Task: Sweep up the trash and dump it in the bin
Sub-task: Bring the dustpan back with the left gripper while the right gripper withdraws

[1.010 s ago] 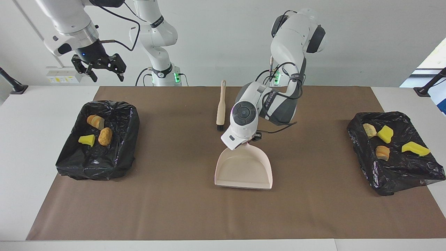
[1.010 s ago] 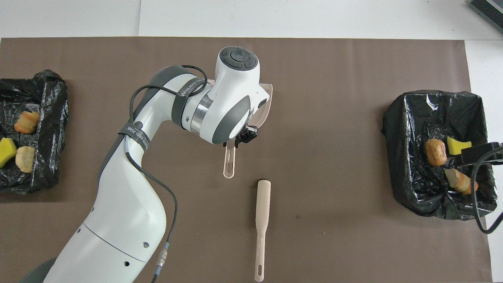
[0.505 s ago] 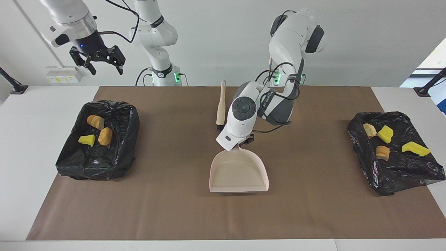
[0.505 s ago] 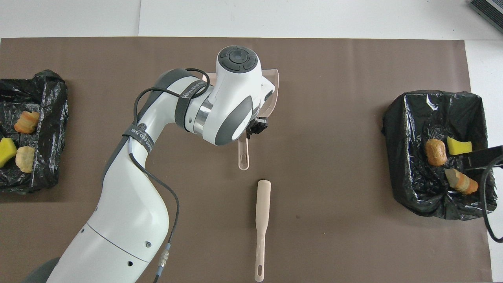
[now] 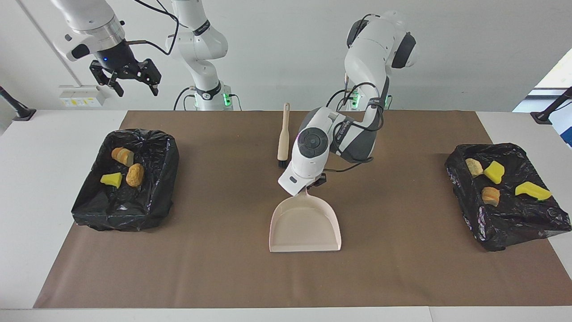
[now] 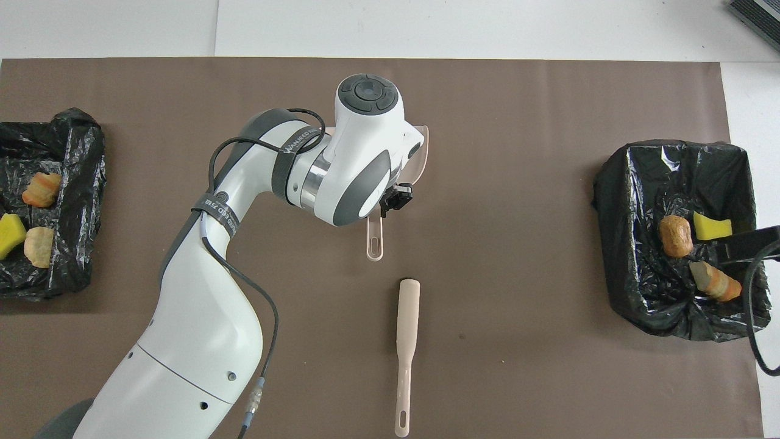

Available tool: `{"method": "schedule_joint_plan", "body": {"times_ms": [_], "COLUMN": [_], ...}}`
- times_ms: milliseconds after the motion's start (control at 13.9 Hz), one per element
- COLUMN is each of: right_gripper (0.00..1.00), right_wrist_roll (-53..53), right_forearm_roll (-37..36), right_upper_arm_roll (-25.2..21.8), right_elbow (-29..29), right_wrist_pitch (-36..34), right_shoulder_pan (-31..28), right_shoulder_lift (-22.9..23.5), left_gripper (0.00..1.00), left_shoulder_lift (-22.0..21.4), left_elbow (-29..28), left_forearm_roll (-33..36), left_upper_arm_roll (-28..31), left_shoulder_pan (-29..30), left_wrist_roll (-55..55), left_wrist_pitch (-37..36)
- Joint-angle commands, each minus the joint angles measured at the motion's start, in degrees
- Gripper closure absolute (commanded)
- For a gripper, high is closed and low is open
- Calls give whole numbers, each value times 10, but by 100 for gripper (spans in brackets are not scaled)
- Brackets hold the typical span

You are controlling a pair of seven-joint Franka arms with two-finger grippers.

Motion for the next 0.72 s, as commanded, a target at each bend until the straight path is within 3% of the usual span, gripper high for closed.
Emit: {"method": "schedule_joint_plan", "body": {"times_ms": [0,72,144,433,649], "right_gripper": [0,0,0,0,0], "right_wrist_roll": [-11,-11,-11,-11,-11], "right_forearm_roll": [-1,-1,-1,-1,-1], "right_upper_arm_roll": [1,1,1,1,1], "right_elbow": [-4,-4,-4,-4,-4], "right_wrist_pitch": [-3,-3,-3,-3,-3], "right_shoulder_pan": [-1,-1,-1,-1,-1], "right_shoulder_lift": [-5,-5,-5,-5,-5], "left_gripper": [48,27,0,0,0], "left_shoulder_lift": [-21,-40,-68,-202,-279], "left_elbow": [-15,-23,-47,-175,-240], "left_forearm_roll": [-3,-3,-2,17,19], "left_upper_arm_roll": [4,6,18,76,77], "left_shoulder_pan": [2,5,10,23,80], "left_wrist_roll": [-5,-4,-3,20,148], "left_wrist_pitch": [-1,-1,4,11,16]}}
